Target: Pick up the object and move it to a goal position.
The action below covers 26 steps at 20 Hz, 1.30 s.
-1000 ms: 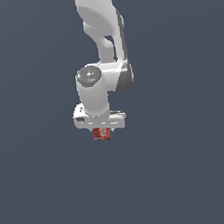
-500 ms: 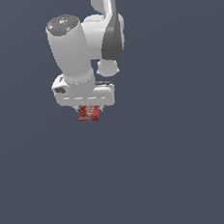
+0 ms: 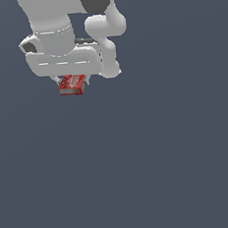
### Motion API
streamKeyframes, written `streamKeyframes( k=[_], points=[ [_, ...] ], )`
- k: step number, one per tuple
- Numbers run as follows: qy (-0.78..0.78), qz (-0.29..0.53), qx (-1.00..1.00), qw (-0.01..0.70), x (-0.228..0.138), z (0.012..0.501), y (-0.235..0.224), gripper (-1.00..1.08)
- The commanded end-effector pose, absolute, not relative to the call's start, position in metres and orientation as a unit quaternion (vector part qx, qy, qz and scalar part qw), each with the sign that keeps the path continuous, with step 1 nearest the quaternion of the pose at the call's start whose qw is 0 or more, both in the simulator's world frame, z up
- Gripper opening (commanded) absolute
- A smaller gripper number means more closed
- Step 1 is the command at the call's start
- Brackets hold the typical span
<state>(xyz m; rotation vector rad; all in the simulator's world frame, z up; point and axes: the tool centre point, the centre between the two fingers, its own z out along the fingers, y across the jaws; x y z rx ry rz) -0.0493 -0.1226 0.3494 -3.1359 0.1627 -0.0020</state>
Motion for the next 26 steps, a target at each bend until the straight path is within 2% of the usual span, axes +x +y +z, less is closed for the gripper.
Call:
streamKeyframes(
  k=[1,13,19,26],
  points=[
    [0.052,0.0,-0.999,0.001,-0.057,0.377,-0.131,-1.0],
    [0.051,0.0,-0.999,0.0,-0.08,0.476,-0.163,-1.0],
    [0.051,0.0,-0.999,0.0,-0.083,0.498,-0.17,-1.0],
    [0.051,0.0,-0.999,0.0,-0.083,0.501,-0.172,-1.0]
  ],
)
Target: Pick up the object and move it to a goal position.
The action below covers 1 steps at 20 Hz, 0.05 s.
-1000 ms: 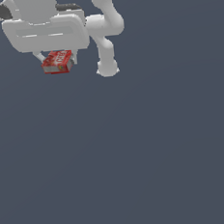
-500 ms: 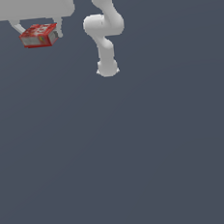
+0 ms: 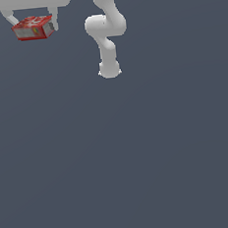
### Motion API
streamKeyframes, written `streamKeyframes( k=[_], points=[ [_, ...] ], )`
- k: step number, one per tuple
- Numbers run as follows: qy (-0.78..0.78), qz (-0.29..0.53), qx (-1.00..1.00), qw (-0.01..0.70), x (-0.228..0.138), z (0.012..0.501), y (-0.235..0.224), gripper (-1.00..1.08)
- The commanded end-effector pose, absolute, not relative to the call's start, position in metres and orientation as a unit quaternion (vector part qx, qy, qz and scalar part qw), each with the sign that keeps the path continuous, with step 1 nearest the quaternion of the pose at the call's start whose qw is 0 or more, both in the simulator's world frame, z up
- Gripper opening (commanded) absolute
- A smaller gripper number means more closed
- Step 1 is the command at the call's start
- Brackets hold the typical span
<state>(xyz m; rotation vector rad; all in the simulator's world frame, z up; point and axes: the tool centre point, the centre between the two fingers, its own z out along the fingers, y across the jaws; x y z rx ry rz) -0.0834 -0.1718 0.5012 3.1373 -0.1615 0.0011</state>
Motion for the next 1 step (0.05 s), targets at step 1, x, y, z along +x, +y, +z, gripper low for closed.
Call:
streamKeyframes(
  k=[1],
  points=[
    [-0.051,0.0,0.999,0.0,-0.0829,0.5005,-0.1716,-1.0]
  ],
)
